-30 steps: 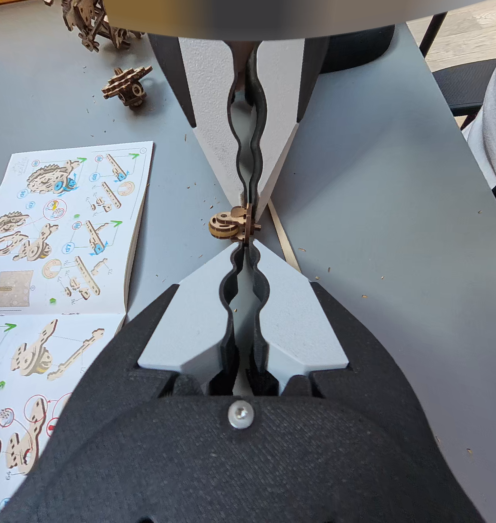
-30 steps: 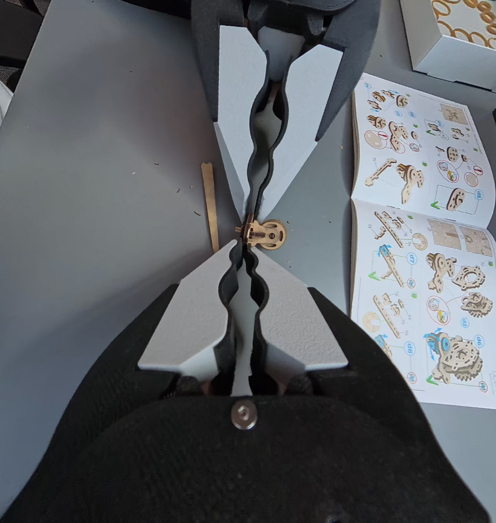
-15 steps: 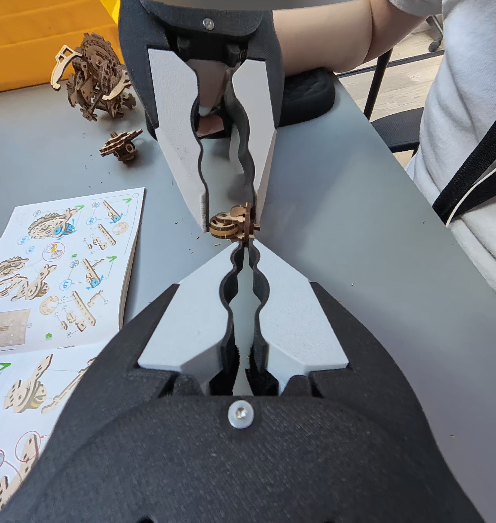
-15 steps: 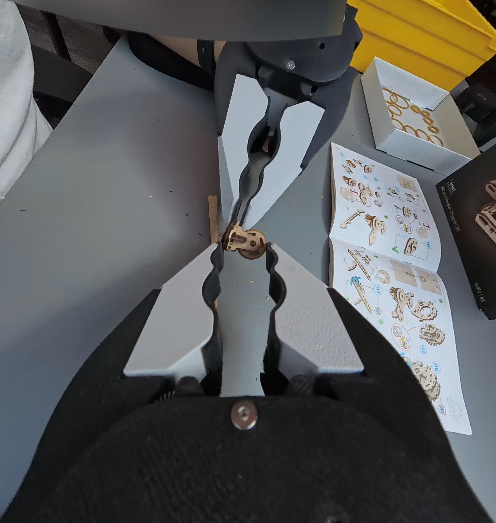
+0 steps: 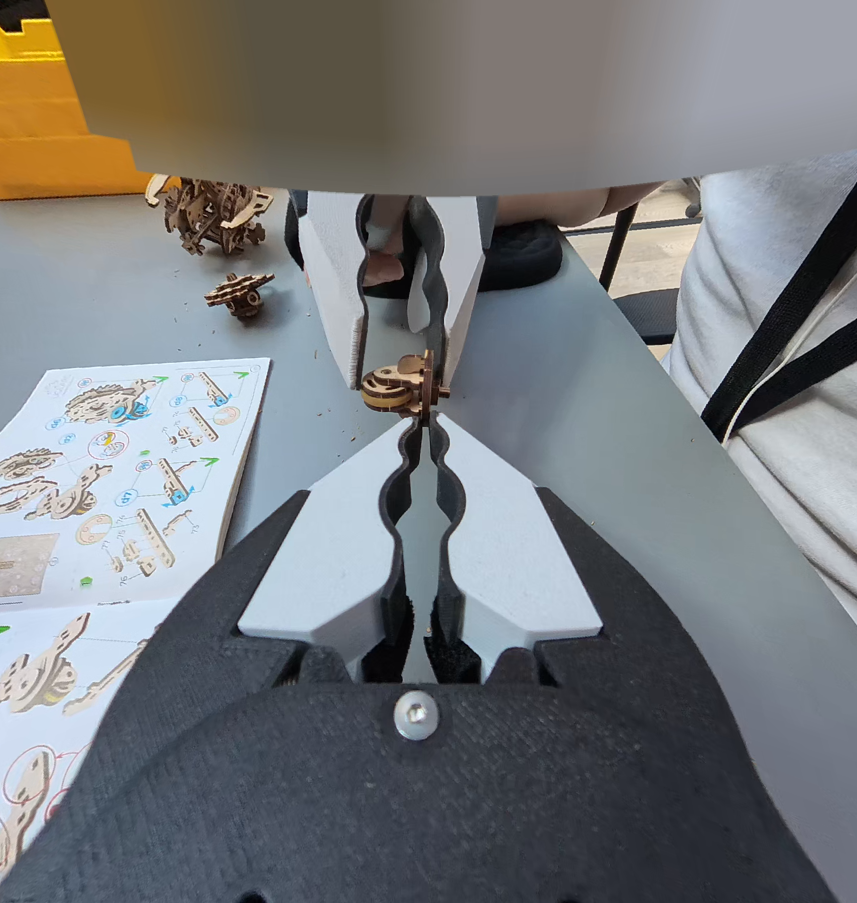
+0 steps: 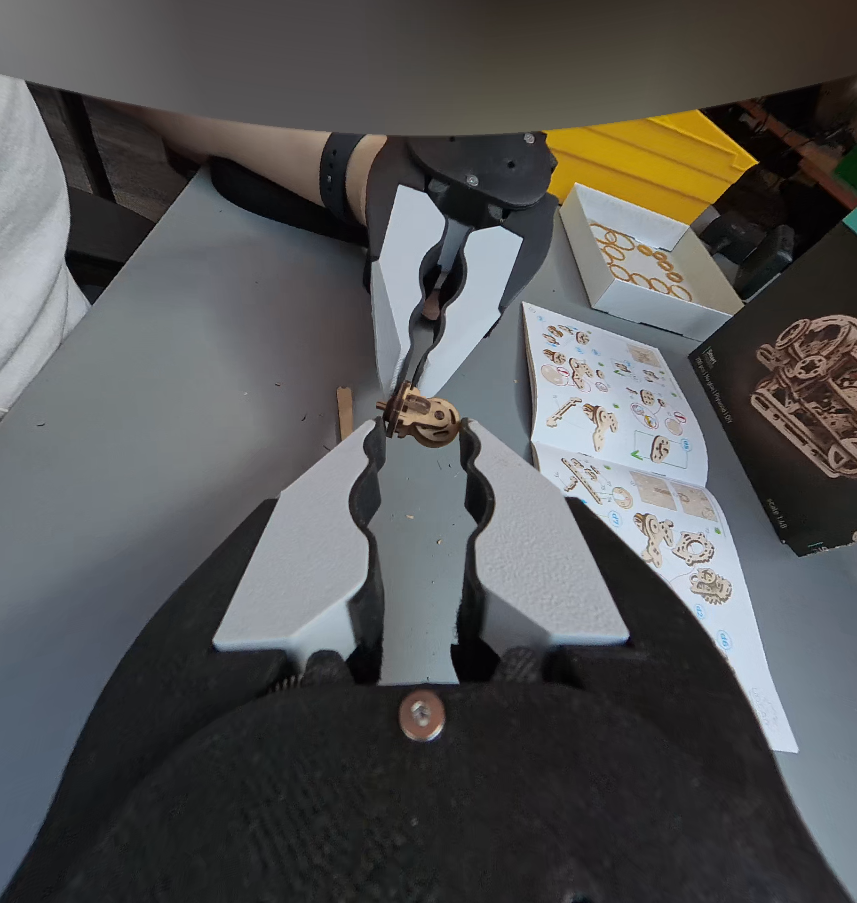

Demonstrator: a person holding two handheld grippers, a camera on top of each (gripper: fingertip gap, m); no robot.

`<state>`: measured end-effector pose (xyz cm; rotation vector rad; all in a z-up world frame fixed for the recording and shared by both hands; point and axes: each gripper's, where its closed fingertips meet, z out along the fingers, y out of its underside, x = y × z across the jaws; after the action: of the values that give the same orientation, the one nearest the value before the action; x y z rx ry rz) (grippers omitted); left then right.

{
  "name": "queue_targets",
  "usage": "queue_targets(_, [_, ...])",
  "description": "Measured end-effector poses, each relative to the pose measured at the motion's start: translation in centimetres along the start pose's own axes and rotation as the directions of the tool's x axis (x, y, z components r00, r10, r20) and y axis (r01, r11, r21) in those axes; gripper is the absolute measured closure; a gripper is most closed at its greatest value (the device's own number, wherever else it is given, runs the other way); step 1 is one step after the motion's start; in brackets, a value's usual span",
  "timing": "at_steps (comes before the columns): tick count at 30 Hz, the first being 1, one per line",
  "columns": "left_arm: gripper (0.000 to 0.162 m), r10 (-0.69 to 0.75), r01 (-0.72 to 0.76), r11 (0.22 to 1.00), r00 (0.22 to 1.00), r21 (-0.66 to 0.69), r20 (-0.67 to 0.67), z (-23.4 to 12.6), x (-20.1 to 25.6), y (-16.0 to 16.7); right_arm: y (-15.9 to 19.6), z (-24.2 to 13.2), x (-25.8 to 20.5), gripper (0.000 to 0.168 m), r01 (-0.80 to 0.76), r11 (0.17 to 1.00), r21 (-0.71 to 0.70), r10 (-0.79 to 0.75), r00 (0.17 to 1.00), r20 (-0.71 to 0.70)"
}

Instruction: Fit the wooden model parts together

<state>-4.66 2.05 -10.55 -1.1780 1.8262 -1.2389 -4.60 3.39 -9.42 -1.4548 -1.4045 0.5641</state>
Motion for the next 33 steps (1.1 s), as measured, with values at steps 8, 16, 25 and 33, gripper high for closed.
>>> queue_targets(8, [0.162, 0.03, -0.032, 0.995, 0.999, 0.09, 0.019, -0.5, 0.0, -1.4, -1.6, -0.7, 0.3, 0.14, 0.074, 0.993, 0.094, -0.07, 0.996, -0.049])
queue_targets(16, [0.162, 0.068, -0.074, 0.984, 0.997, 0.165, 0.043, -0.9, 0.0, -2.6, -2.8, -1.5, 0.5, 0.138, 0.094, 0.982, 0.166, -0.082, 0.994, -0.073])
queue_targets(25, [0.162, 0.087, -0.089, 0.978, 0.996, 0.186, 0.022, -1.0, 0.5, -3.0, -4.2, -2.2, -0.1, 0.143, 0.057, 0.962, 0.267, -0.053, 0.998, -0.021])
queue_targets(33, [0.162, 0.114, -0.115, 0.977, 0.993, 0.178, 0.013, -0.8, 1.0, -2.9, -4.0, -2.0, -0.4, 0.148, -0.004, 0.964, 0.265, -0.006, 0.999, 0.037])
